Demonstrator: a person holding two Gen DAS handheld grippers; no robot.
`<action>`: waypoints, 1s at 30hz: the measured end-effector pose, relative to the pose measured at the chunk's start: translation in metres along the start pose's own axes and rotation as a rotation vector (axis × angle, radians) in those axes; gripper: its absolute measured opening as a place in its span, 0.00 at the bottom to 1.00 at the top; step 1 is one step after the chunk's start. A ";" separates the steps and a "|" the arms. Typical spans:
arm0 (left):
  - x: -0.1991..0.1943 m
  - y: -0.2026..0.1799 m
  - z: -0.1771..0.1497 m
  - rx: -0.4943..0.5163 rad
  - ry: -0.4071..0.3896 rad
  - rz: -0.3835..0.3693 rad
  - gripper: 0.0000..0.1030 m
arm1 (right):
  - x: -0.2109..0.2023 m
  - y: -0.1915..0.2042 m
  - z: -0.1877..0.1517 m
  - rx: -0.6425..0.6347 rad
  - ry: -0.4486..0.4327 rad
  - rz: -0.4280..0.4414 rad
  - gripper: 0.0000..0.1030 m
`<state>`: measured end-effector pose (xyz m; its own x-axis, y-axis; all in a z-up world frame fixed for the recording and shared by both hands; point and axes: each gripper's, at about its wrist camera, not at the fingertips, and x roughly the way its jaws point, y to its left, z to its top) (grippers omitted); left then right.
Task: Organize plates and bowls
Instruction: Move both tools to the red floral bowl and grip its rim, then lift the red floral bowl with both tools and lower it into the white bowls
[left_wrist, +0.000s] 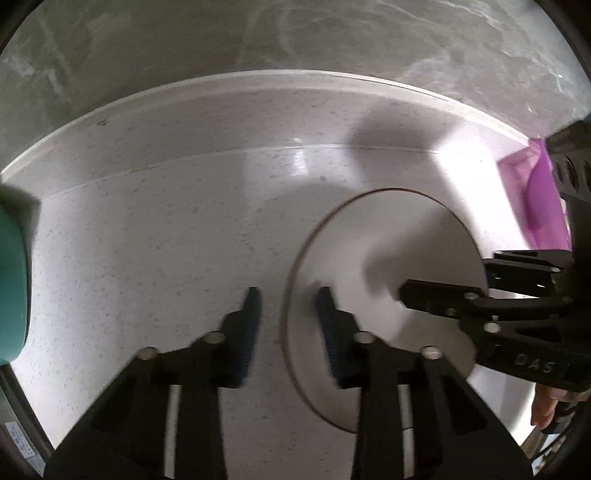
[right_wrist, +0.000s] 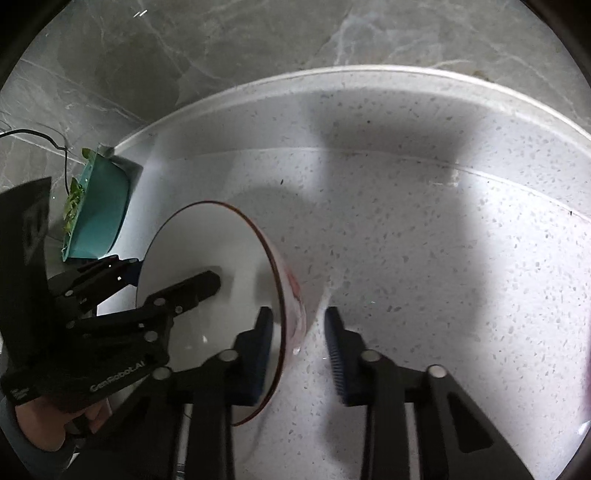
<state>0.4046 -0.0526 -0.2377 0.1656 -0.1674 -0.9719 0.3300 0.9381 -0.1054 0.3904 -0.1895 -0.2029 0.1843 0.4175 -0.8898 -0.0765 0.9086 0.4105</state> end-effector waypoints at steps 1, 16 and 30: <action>-0.001 -0.002 0.001 0.012 -0.002 0.003 0.15 | 0.001 0.001 0.000 -0.003 0.001 0.007 0.20; -0.045 -0.001 -0.021 0.001 -0.036 0.020 0.13 | -0.012 0.020 -0.004 -0.035 -0.028 -0.036 0.15; -0.177 0.054 -0.116 -0.144 -0.176 0.062 0.13 | -0.056 0.135 -0.032 -0.249 -0.066 0.029 0.14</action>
<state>0.2853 0.0628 -0.0958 0.3451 -0.1467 -0.9270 0.1806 0.9796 -0.0878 0.3384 -0.0898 -0.1034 0.2417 0.4493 -0.8601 -0.3200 0.8737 0.3665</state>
